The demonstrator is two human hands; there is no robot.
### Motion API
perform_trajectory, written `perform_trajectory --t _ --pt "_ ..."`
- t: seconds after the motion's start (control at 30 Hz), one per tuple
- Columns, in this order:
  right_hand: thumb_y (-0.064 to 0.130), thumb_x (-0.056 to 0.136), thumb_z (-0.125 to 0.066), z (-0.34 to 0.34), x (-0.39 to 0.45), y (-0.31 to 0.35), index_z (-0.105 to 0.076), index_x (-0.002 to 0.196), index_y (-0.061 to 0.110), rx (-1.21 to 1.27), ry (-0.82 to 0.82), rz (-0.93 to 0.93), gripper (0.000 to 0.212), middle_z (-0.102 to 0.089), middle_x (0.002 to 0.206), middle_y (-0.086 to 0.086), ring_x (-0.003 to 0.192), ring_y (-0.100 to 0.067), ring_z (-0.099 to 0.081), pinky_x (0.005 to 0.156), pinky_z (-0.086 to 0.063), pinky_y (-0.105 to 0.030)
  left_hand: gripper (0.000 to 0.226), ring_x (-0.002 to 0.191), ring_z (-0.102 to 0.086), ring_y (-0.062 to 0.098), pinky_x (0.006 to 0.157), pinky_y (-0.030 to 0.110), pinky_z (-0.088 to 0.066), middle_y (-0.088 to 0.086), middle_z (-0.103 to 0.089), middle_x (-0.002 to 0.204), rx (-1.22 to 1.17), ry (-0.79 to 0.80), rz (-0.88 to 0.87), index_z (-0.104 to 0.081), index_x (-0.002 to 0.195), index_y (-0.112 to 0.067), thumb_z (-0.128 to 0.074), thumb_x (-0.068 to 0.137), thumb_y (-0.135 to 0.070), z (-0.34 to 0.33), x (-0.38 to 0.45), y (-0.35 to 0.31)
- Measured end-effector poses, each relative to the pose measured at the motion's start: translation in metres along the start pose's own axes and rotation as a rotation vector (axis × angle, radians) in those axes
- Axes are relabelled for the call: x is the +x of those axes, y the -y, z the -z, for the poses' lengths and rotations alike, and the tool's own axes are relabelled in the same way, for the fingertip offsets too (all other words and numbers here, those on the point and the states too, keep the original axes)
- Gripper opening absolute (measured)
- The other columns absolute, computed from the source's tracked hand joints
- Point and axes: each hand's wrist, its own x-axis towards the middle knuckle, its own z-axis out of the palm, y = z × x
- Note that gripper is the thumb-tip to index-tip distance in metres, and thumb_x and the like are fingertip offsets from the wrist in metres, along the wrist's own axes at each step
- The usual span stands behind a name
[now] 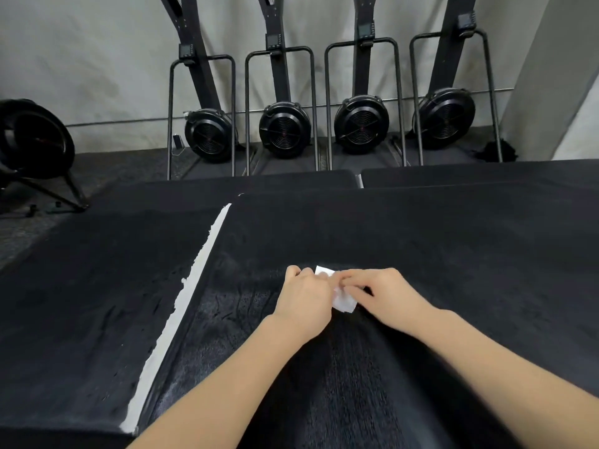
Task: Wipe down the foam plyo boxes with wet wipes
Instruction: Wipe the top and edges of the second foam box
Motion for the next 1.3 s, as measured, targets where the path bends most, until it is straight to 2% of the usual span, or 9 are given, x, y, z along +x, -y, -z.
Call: perform_trajectory --t 0.03,0.1,0.23,0.37,0.57,0.77,1.07,1.2,1.3 --pt "0.024 0.100 -0.057 0.008 -0.002 -0.008 -0.075 0.100 0.033 0.002 -0.043 -0.047 0.020 -0.065 0.125 0.022 0.096 0.004 -0.062 0.087 -0.045 -0.011 0.044 0.076 -0.046 0.021 0.082 0.034 -0.025 -0.005 -0.055 0.084 0.007 -0.008 -0.011 -0.052 0.124 -0.028 -0.045 0.088 -0.004 0.002 0.000 0.000" --pt "0.043 0.098 -0.056 0.027 -0.002 -0.030 -0.068 0.126 0.032 -0.195 -0.075 -0.137 0.032 -0.055 0.141 0.016 0.130 -0.006 -0.051 0.110 -0.037 -0.022 0.041 0.076 -0.047 0.021 0.081 0.034 -0.023 -0.005 -0.053 0.085 0.017 -0.012 -0.043 -0.060 0.107 -0.025 -0.042 0.082 0.002 0.003 -0.001 -0.002" --pt "0.066 0.095 -0.042 0.056 0.011 -0.053 -0.036 0.149 0.046 -0.482 0.206 -0.276 0.058 -0.019 0.163 0.014 0.153 -0.025 -0.013 0.123 -0.014 -0.045 0.040 0.078 -0.050 0.021 0.073 0.034 -0.029 -0.004 -0.050 0.084 0.003 0.013 -0.113 -0.059 0.108 -0.022 -0.045 0.080 0.002 -0.001 0.000 -0.008" --pt "0.064 0.094 -0.046 0.054 0.023 -0.061 -0.035 0.149 0.048 -0.300 0.298 -0.325 0.058 -0.018 0.163 0.018 0.154 -0.025 -0.009 0.123 -0.014 -0.046 0.037 0.091 -0.051 0.025 0.069 0.036 -0.031 0.000 -0.047 0.095 -0.056 0.084 -0.118 -0.054 0.123 -0.019 -0.043 0.090 -0.009 0.001 0.017 -0.011" --pt "0.060 0.091 -0.058 0.061 0.041 -0.063 -0.043 0.145 0.046 -0.312 0.343 -0.337 0.057 -0.026 0.160 0.017 0.147 -0.021 -0.030 0.115 -0.026 -0.032 0.045 0.087 -0.038 0.020 0.072 0.035 -0.037 0.004 -0.053 0.116 -0.191 0.136 -0.021 -0.047 0.143 -0.025 -0.036 0.101 -0.012 0.001 0.070 -0.002" --pt "0.056 0.089 -0.064 0.064 0.050 -0.065 -0.048 0.143 0.043 -0.271 0.364 -0.352 0.058 -0.030 0.159 0.014 0.140 -0.017 -0.040 0.110 -0.034 -0.027 0.053 0.084 -0.045 0.023 0.068 0.033 -0.041 0.003 -0.061 0.108 -0.187 0.206 0.170 -0.056 0.135 -0.027 -0.042 0.089 -0.005 -0.025 0.142 0.024" --pt "0.057 0.092 -0.059 0.061 0.048 -0.063 -0.041 0.147 0.043 -0.278 0.384 -0.352 0.060 -0.025 0.161 0.014 0.145 -0.018 -0.033 0.117 -0.029 -0.039 0.048 0.078 -0.045 0.026 0.065 0.034 -0.036 0.003 -0.055 0.099 -0.090 0.137 0.120 -0.053 0.131 -0.025 -0.042 0.089 -0.005 -0.020 0.112 0.012" --pt "0.058 0.094 -0.056 0.065 0.051 -0.059 -0.039 0.149 0.040 -0.339 0.428 -0.339 0.061 -0.034 0.157 0.014 0.143 -0.017 -0.033 0.115 -0.032 -0.038 0.054 0.082 -0.044 0.024 0.068 0.034 -0.036 0.005 -0.059 0.115 -0.100 0.168 0.118 -0.047 0.140 -0.026 -0.041 0.091 -0.003 -0.024 0.143 0.030" --pt "0.057 0.095 -0.054 0.064 0.056 -0.061 -0.035 0.152 0.040 -0.346 0.468 -0.334 0.063 -0.027 0.161 0.013 0.149 -0.022 -0.021 0.118 -0.026 -0.041 0.059 0.094 -0.051 0.026 0.073 0.032 -0.037 0.006 -0.057 0.124 -0.127 0.167 0.166 -0.042 0.147 -0.028 -0.041 0.094 -0.002 -0.029 0.181 0.047"
